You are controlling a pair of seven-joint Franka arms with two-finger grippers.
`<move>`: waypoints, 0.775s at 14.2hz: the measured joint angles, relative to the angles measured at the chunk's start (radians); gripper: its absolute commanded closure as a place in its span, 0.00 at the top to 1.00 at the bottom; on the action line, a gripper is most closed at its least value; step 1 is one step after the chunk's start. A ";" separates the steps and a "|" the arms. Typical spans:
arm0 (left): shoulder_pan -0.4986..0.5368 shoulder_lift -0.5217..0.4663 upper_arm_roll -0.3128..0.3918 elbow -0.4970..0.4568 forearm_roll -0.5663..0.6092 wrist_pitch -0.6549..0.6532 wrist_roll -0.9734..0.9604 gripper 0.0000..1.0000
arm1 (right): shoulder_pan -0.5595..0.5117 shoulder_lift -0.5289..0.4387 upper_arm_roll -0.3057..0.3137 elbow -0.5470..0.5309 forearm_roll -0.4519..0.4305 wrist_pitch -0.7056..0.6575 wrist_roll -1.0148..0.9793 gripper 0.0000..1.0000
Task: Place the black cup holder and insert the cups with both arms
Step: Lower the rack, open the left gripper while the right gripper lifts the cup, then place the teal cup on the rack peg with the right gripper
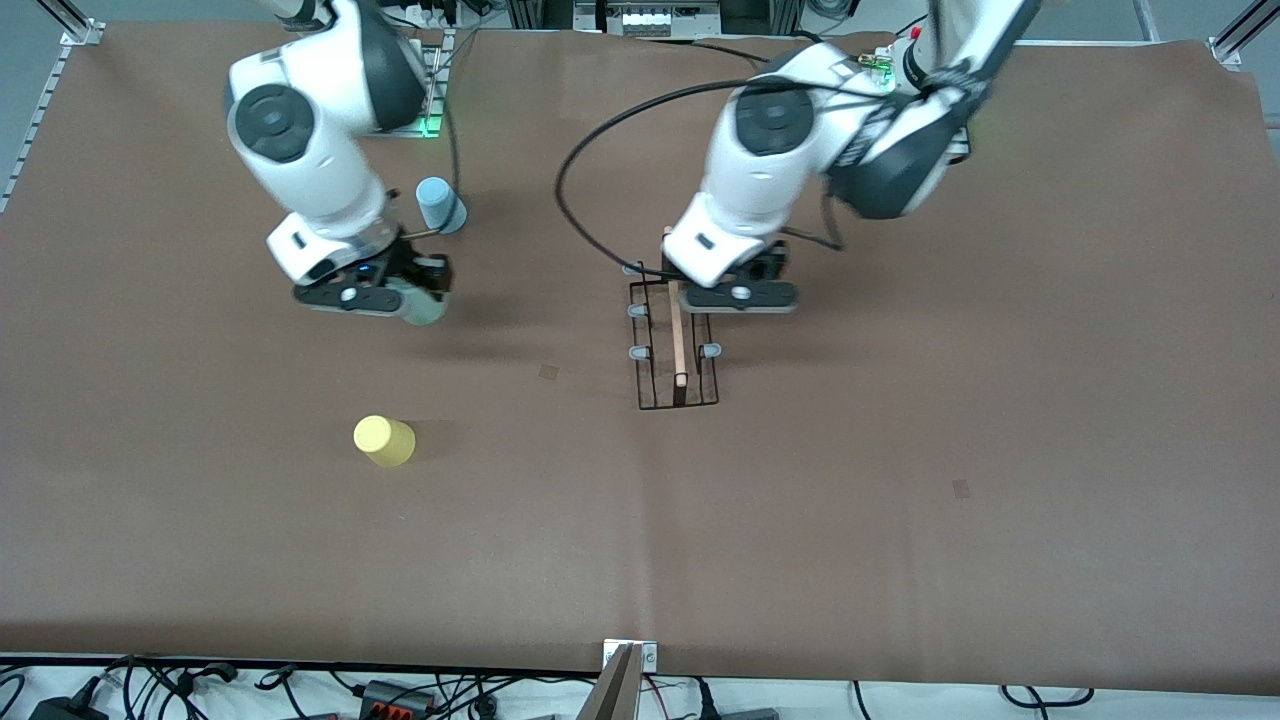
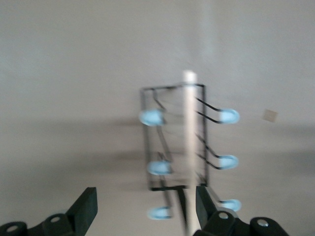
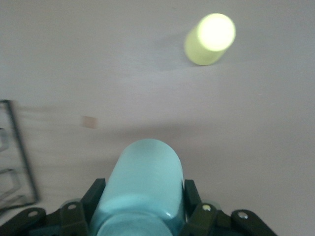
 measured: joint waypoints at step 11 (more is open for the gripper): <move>0.269 -0.080 0.011 0.147 0.095 -0.367 0.458 0.88 | 0.326 0.361 0.076 0.355 0.024 0.032 0.679 0.09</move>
